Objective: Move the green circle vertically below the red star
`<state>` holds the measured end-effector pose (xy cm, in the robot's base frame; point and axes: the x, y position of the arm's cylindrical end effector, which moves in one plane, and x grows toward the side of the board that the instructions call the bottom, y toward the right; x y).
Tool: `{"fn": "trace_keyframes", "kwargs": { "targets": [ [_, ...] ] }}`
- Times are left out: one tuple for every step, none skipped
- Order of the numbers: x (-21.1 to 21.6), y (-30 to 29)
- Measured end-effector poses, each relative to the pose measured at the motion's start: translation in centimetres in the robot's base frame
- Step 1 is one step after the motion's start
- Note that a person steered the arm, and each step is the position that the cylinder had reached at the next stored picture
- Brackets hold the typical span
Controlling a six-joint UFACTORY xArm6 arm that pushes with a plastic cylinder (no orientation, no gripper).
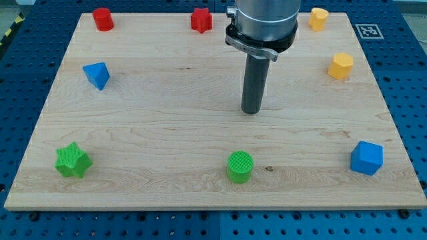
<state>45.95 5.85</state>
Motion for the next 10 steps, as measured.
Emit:
{"fn": "trace_keyframes", "kwargs": {
  "targets": [
    [0.0,0.0],
    [0.0,0.0],
    [0.0,-0.4],
    [1.0,-5.1],
    [4.6,-10.3],
    [9.4,-11.8],
    [9.5,-11.8],
    [9.5,-13.0],
    [7.6,-14.8],
    [4.0,-10.4]
  ]
}}
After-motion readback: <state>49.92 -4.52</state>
